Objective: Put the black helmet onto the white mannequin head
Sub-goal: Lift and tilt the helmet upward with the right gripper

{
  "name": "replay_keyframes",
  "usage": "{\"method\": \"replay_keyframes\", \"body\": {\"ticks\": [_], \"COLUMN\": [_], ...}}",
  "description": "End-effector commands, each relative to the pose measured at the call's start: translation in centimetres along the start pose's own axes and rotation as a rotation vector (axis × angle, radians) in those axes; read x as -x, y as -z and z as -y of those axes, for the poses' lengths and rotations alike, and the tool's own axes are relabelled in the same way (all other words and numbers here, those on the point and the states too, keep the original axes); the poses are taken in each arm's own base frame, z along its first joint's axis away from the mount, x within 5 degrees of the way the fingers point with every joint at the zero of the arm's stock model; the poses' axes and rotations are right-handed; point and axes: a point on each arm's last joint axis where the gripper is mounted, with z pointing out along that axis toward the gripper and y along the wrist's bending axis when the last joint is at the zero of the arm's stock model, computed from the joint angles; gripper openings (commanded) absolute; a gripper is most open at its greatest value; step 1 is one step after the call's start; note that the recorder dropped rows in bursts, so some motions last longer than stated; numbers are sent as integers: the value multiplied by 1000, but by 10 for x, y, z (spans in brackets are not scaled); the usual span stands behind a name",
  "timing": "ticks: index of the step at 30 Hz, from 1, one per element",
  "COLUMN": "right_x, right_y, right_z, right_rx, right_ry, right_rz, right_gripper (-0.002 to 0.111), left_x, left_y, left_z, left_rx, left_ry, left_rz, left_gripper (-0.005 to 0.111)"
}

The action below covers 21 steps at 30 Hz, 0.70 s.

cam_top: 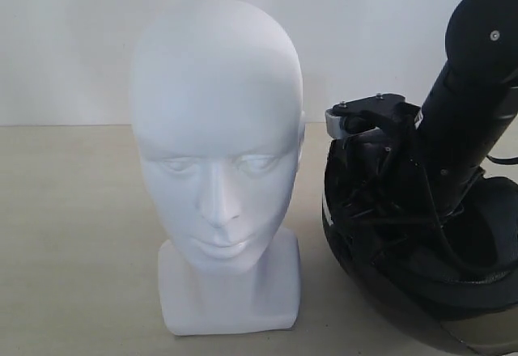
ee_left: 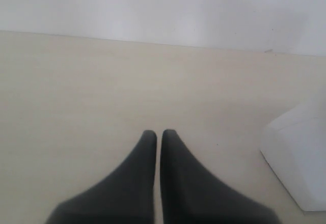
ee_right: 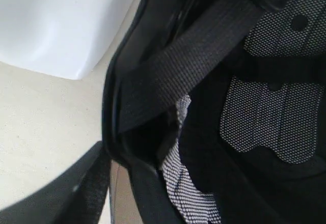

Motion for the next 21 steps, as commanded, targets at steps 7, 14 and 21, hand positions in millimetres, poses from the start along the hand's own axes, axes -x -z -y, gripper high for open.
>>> {"method": "replay_keyframes", "body": {"ticks": [7,14,21], "right_x": [4,8,10], "right_y": [3,4,5], "right_z": [-4,-10,-14], "right_rx": [31,94,143], "right_ry": [7,39,2], "right_rz": [64,115,126], "right_gripper": [57,57,65], "left_x": [-1,-1,-1], "left_y": [0,0,0], "left_z": [0,0,0], "left_rx": [3,3,3], "left_ry": [-5,-5,-5], "left_rz": [2,2,2], "left_gripper": [4,4,4]}}
